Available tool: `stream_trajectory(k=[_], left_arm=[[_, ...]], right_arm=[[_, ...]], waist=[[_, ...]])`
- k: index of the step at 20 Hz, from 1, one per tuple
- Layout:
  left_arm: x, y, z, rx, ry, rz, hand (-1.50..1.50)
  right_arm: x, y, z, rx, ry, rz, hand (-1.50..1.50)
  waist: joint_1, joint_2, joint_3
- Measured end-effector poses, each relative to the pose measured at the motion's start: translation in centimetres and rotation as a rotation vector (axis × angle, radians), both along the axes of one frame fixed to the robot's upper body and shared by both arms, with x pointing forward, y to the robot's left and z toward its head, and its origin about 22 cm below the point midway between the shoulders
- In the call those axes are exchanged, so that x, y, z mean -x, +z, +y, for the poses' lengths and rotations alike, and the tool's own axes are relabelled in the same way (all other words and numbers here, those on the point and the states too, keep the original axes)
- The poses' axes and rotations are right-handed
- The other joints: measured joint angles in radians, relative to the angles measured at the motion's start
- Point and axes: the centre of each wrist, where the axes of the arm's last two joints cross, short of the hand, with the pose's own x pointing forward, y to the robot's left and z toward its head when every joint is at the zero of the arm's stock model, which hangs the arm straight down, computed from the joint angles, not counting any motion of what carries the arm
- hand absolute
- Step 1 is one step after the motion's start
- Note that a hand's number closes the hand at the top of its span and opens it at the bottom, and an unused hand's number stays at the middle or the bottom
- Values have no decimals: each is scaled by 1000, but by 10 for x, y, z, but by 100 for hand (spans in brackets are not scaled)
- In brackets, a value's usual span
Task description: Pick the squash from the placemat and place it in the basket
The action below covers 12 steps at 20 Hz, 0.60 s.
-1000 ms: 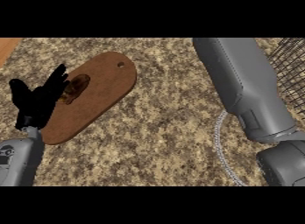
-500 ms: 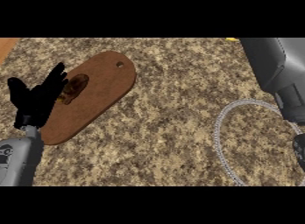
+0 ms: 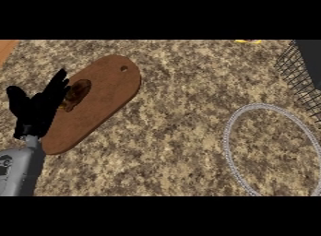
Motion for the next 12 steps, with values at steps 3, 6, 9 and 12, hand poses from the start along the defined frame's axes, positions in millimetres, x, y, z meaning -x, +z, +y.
stream_trajectory(k=[3, 6, 9, 12], left_arm=[[2, -2, 2, -2, 9, 5, 0], [1, 1, 7, 0, 19, 7, 0], [4, 2, 7, 4, 30, 11, 0], [8, -1, 8, 6, 29, 17, 0]], right_arm=[[0, -11, -18, -4, -30, 17, 150], [0, -28, -32, -11, -44, 35, 150], [2, -42, -50, -22, -60, 37, 150], [4, -56, -59, -39, -63, 26, 150]], waist=[[-7, -3, 1], [-16, -7, 1], [-23, -10, 2], [-27, -13, 2]])
